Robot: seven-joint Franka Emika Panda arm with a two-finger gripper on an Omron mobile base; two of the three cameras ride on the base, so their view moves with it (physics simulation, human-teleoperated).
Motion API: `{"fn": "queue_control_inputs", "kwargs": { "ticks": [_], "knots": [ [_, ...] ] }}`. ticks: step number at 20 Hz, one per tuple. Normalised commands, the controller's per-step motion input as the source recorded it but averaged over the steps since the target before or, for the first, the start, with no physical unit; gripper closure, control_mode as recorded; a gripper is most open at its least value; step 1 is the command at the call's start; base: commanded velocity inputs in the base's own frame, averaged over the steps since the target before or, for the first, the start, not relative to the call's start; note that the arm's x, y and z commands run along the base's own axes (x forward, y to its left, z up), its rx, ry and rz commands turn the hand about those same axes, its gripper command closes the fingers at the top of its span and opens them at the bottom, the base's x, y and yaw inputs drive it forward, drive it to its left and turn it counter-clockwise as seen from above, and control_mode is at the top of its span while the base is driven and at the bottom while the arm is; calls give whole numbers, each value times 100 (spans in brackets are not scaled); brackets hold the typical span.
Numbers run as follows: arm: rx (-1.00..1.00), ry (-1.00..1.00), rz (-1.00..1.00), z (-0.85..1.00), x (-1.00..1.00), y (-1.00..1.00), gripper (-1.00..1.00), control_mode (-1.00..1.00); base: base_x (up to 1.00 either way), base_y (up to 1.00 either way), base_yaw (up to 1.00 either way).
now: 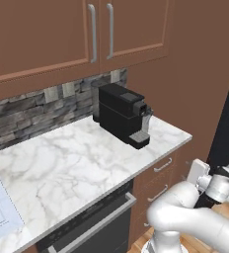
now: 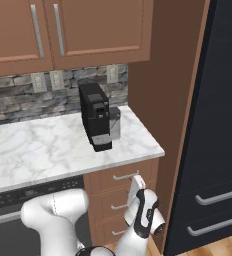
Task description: Take the pizza cutter from the drawer on the left and place it on the dining counter for cutting.
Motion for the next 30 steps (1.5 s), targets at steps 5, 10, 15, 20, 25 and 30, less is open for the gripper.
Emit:
{"fn": "queue_control_inputs", "kwargs": {
  "ticks": [5,10,15,20,25,30],
  "knots": [
    [0,6,-2,-19,33,8,-100,-100,0,0,0],
    [0,8,0,-29,29,3,-100,-100,0,0,0],
    [0,3,0,-22,19,0,-100,-100,0,0,0],
    [0,0,0,-25,12,0,-100,-100,0,0,0],
    [0,1,0,-24,14,0,-100,-100,0,0,0],
    [0,1,0,-17,16,0,-100,-100,0,0,0]
  ]
}}
